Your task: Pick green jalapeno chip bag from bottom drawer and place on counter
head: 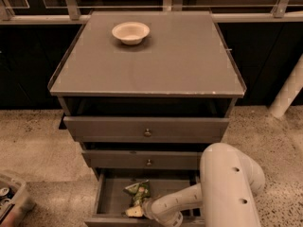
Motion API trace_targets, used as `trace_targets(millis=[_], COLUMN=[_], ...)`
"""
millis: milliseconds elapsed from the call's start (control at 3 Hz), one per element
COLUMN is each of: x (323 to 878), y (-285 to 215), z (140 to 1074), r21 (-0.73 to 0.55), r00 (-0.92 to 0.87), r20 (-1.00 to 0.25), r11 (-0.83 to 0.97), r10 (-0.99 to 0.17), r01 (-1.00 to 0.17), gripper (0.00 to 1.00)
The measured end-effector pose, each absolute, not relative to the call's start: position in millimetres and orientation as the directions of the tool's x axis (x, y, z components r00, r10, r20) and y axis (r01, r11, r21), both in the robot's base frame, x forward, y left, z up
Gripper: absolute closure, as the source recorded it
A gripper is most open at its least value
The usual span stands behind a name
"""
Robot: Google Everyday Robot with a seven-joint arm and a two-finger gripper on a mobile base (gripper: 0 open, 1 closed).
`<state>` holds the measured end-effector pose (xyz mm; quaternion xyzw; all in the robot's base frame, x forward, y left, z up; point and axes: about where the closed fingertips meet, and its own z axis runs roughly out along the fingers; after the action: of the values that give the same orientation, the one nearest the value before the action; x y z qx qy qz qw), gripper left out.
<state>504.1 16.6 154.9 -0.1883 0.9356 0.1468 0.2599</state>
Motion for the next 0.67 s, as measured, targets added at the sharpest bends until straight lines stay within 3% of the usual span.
trace_targets(millis=[667], x=[504.3], y=[16.5], z=[154.6], r21=[0.175], r00=[-0.795], r20=[-0.54], r11=[0.887], r10=[-0.276], r01=[-0.427], gripper=[0.42])
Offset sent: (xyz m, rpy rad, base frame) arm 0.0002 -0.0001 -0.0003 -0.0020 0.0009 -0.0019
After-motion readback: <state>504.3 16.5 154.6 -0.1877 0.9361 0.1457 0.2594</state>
